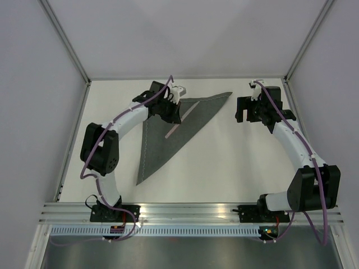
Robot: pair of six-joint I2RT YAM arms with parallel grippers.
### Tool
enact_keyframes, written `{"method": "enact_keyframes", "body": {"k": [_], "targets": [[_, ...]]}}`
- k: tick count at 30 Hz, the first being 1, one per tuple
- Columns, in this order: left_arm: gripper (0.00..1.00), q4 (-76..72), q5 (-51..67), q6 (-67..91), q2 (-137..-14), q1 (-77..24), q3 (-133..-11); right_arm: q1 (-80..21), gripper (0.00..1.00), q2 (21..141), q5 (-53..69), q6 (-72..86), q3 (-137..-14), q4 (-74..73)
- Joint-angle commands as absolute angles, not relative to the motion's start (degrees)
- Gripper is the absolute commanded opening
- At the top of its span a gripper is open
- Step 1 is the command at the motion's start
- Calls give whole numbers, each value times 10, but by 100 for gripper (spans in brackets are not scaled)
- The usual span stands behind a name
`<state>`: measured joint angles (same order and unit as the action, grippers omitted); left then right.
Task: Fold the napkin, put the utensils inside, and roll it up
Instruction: Place the knife on the napkin.
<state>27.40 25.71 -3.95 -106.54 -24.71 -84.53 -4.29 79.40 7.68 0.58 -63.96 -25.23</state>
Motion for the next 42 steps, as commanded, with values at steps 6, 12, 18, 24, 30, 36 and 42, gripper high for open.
{"method": "enact_keyframes", "body": {"k": [6,12,18,24,30,36,42], "targets": [[2,280,259,-69,-1138,-307,-877,-45,98,789,69,5,-636,-245],[2,272,235,-58,-1169,-323,-883,-45,98,788,65,4,-635,-245],[2,252,209,-41,-1181,-327,-880,-45,98,787,65,5,-635,-246],[2,250,191,-40,-1192,-326,-889,-45,98,787,65,4,-635,-247],[2,248,171,-31,-1201,-327,-900,-45,98,788,66,4,-635,-249],[2,248,172,-22,-1206,-328,-899,-45,98,788,66,5,-635,-249],[2,247,166,-11,-1208,-330,-890,-45,98,792,68,-11,-635,-250]]}}
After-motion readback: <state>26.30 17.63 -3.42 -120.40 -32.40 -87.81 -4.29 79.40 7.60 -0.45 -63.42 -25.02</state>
